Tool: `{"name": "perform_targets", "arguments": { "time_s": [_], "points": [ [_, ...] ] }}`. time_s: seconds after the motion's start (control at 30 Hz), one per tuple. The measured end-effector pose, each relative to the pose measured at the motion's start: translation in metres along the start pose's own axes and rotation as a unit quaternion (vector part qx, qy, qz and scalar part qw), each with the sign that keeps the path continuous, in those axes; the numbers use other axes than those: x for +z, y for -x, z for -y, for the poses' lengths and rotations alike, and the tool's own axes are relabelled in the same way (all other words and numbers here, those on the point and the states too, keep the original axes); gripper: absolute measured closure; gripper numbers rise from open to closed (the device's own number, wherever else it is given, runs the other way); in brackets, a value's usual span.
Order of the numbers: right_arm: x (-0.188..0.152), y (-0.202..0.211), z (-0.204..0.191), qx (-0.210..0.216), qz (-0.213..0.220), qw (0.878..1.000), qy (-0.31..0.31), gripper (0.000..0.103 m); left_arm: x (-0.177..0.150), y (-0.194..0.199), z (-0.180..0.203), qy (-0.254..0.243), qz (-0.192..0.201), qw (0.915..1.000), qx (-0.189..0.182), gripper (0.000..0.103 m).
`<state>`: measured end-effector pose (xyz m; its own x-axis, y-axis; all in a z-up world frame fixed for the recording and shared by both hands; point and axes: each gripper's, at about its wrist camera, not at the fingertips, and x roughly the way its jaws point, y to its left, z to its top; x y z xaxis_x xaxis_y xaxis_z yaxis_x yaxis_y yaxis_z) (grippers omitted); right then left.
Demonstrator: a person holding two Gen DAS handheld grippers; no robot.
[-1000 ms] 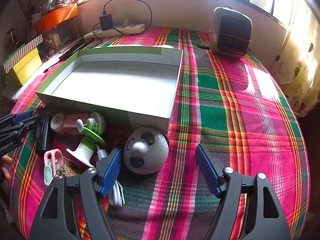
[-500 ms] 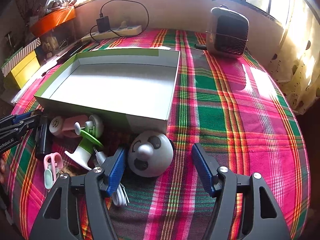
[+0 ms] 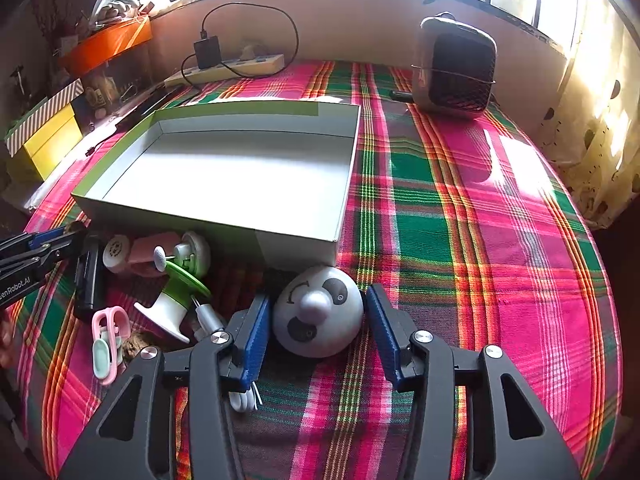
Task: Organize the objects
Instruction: 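Close the right tool on the white face ball while the left tool closes on the walnut, then lift the white face ball with the right tool while the left tool carries the walnut over the box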
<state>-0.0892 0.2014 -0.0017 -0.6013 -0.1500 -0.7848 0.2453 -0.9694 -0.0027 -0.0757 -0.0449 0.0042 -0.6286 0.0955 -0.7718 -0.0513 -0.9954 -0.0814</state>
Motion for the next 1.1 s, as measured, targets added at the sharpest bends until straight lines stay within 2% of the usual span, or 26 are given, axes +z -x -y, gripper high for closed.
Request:
{"name": "perform_targets", "arguments": {
  "time_s": [0.27, 0.6, 0.9, 1.1],
  "points": [
    [0.000, 0.006, 0.000, 0.007, 0.004, 1.000, -0.004, 0.055, 0.000, 0.004, -0.005, 0.002, 0.002, 1.0000, 0.001, 0.076],
    [0.022, 0.031, -0.002, 0.013, 0.040, 0.999, 0.004, 0.055, 0.018, 0.027, 0.001, -0.009, 0.029, 0.9995, -0.005, 0.076],
    [0.057, 0.023, -0.007, 0.023, 0.054, 0.998, 0.012, 0.055, 0.055, 0.007, 0.010, -0.020, 0.019, 0.9994, -0.023, 0.076],
    [0.080, 0.000, -0.007, 0.026, 0.050, 0.998, 0.009, 0.055, 0.077, -0.013, 0.016, -0.027, 0.019, 0.9991, -0.029, 0.076]
  ]
}}
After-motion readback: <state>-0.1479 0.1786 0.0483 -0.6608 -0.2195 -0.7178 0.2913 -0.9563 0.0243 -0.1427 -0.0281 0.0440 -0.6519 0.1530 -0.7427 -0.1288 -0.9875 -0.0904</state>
